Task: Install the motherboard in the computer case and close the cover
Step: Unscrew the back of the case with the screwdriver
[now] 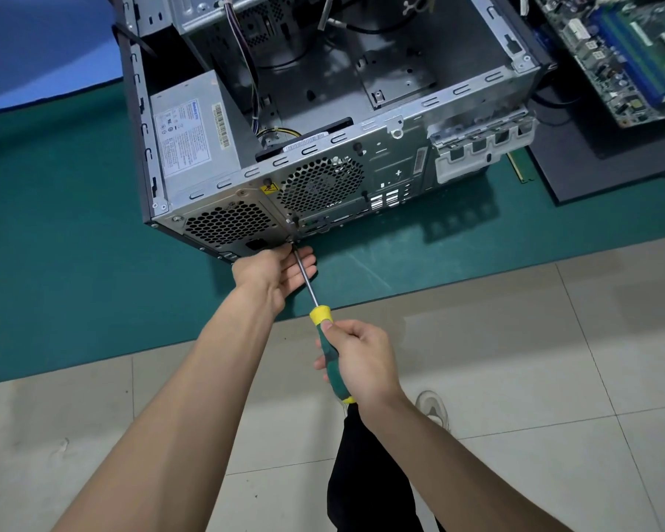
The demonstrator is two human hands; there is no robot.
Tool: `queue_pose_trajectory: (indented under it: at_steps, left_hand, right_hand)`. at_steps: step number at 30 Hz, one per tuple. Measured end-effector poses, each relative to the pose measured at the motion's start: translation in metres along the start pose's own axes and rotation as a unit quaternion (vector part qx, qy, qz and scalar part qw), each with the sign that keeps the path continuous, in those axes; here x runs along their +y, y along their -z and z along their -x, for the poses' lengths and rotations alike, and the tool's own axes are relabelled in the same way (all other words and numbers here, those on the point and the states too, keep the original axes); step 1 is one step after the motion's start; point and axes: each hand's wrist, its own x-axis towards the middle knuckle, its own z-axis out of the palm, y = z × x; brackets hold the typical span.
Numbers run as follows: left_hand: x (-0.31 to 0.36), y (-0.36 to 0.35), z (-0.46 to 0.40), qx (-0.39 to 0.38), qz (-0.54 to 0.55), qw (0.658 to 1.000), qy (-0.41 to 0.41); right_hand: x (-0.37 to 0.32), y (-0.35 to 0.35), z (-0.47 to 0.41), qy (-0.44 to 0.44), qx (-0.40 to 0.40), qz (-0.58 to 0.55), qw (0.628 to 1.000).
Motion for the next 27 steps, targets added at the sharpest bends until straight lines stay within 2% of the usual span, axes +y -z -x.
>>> queue_pose_trajectory:
  at_steps: [4, 6, 8, 10, 13, 15, 21, 23, 25, 27]
  left_hand:
    - [0.002, 0.004, 0.004, -0.004, -0.023, 1.000, -0.008]
    - [0.003, 0.007, 0.007, 0.004, -0.115, 0.993, -0.028]
    - [-0.001, 0.010, 0.013, -0.005, -0.250, 0.967, -0.047]
    - [-0.008, 0.012, 0.019, -0.034, -0.296, 0.953, -0.051]
    - [-0.015, 0.017, 0.021, -0.070, -0.226, 0.971, -0.044]
    - [-0.015, 0.019, 0.018, -0.065, -0.201, 0.977, -0.044]
    - [-0.020, 0.017, 0.016, -0.023, -0.175, 0.983, -0.053]
    - [-0.019, 0.019, 0.014, -0.050, -0.175, 0.982, -0.045]
    - [-0.014, 0.021, 0.013, -0.099, -0.173, 0.980, -0.021]
    - [-0.008, 0.022, 0.012, -0.108, -0.183, 0.977, -0.017]
  right_hand:
    - [-0.001, 0.002, -0.002, -0.047, -0.029, -0.070, 0.996]
    - [-0.002, 0.003, -0.005, -0.090, -0.065, -0.131, 0.985]
    - [-0.002, 0.004, -0.007, -0.134, -0.108, -0.186, 0.967]
    - [0.000, 0.007, -0.009, -0.163, -0.145, -0.219, 0.951]
    - [0.005, 0.009, -0.012, -0.175, -0.191, -0.229, 0.938]
    - [0.007, 0.010, -0.014, -0.160, -0.194, -0.196, 0.948]
    - [0.009, 0.004, -0.016, -0.068, -0.091, -0.091, 0.989]
    - [0.009, 0.004, -0.017, -0.090, -0.111, -0.123, 0.982]
    - [0.006, 0.006, -0.016, -0.142, -0.176, -0.192, 0.955]
    - [0.004, 0.008, -0.018, -0.174, -0.217, -0.221, 0.935]
